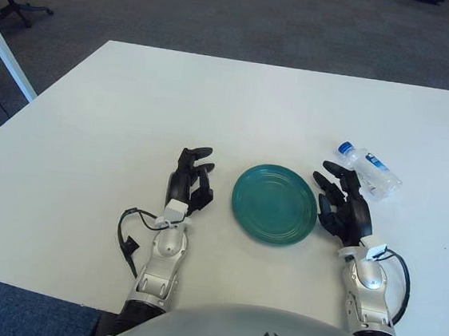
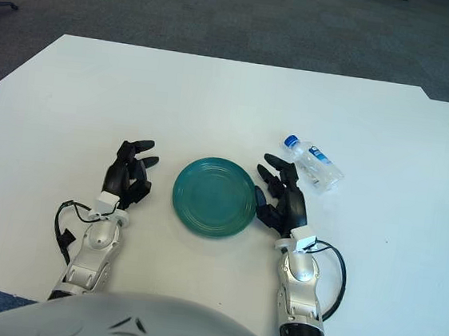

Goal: Put the bottle into the plate.

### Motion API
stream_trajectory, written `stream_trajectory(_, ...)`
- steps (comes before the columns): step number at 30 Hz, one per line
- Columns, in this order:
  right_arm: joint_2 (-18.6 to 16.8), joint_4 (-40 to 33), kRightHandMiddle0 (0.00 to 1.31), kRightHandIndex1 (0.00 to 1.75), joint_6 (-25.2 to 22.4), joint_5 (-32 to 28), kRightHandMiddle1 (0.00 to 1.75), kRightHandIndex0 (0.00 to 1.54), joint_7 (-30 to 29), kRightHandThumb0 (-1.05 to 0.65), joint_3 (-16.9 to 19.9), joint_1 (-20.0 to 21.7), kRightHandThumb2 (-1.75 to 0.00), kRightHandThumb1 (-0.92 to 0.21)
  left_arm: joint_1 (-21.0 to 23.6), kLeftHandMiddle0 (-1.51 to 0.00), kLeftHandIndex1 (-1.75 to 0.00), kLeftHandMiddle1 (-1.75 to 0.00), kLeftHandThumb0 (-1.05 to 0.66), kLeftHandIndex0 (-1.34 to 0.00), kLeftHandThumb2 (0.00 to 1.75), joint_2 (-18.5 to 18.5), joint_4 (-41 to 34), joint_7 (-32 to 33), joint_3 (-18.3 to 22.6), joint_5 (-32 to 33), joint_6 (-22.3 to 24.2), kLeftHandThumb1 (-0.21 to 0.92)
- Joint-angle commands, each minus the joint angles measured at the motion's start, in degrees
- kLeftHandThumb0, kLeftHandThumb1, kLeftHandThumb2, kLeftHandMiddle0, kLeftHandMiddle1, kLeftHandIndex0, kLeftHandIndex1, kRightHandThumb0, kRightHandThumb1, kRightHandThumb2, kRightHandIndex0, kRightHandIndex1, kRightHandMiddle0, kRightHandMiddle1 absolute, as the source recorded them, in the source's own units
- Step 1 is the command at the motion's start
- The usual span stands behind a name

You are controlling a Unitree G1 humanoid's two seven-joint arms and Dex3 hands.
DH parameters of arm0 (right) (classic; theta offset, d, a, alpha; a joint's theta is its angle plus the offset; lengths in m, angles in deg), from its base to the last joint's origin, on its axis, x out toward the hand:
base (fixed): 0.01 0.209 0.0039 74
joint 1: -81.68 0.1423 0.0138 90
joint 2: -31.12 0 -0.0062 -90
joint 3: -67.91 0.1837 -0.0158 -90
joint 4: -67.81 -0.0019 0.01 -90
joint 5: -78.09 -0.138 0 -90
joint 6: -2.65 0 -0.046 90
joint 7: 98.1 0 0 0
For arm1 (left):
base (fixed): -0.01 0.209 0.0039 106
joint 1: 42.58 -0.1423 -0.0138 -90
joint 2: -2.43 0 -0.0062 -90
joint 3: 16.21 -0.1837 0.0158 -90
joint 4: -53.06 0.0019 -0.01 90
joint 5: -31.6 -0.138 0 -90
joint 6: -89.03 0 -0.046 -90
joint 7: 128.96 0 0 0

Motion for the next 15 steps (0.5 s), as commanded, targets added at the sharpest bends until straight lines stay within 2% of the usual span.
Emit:
stream_trajectory(1, -0.4, 1.9, 0.0, 0.12, -0.5, -0.6, 0.9, 0.43, 0.2, -0.51, 0.2, -1.5, -0.64, -0.79, -0.6, -0.51, -1.16, -0.79, -0.74, -0.26, 0.93, 0.0, 2.7, 0.2, 0.6, -0.1, 1.0, 0.92)
stream_trajectory(9, 0.1, 2.6, 0.0, 0.13, -0.6, -0.8, 0.86, 0.41, 0.3, -0.5, 0.7, -0.6, -0.66, -0.78, 0.5, -0.51, -1.16, -0.79, -0.74, -0.26, 0.92, 0.3, 4.7, 0.2, 0.8, 0.0, -0.3, 0.92)
stream_trajectory(15, 0.1, -0.8, 0.0, 0.14, -2.5, 0.4, 0.87, 0.42, -1.0, -0.5, 0.6, 0.8, -0.66, -0.77, 1.3, -0.51, -1.16, -0.79, -0.75, -0.26, 0.92, 0.4, 6.1, 0.2, 1.1, 0.1, -1.1, 0.92)
